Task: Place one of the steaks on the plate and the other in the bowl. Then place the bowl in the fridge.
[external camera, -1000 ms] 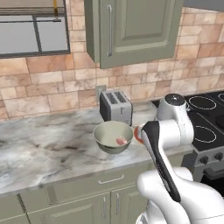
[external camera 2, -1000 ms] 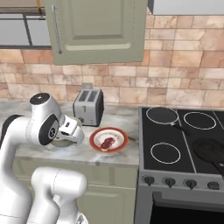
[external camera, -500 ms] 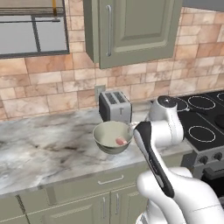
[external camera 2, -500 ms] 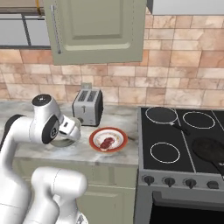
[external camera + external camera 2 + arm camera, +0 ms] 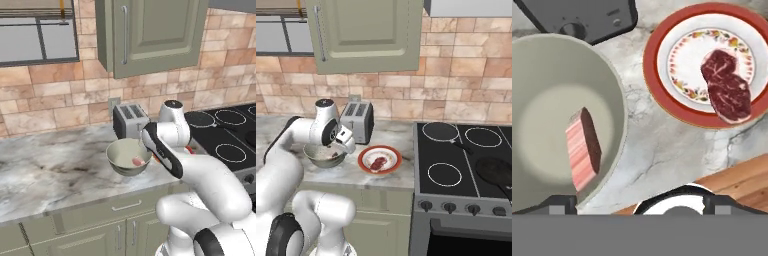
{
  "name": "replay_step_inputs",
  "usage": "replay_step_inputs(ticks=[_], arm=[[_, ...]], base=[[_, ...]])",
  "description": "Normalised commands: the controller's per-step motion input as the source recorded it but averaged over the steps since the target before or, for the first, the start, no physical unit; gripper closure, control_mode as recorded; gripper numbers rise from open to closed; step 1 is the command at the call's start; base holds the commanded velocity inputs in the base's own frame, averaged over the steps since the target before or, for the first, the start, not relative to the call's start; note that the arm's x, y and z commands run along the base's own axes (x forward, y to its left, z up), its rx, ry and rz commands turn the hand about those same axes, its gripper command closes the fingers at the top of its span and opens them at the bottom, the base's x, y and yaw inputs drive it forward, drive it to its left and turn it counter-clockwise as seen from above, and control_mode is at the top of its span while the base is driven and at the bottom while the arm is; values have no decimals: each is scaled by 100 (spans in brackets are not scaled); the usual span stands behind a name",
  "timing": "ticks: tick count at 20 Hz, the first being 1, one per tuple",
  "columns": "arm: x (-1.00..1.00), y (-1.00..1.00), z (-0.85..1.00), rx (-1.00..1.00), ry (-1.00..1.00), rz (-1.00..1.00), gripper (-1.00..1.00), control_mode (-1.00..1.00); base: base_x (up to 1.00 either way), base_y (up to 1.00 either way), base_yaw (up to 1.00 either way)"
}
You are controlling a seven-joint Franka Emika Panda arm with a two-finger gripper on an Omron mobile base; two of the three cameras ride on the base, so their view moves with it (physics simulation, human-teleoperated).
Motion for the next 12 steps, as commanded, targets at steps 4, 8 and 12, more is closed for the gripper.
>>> replay_step_inputs(ticks=[4,8,12], arm=[[59,-20,0,7,11,0,-100,-100],[36,0,-11,0,-1,0,-100,-100],[30,7,-20,0,-2,0,-100,-100]], base=[[0,0,0],[0,0,0],[0,0,0]])
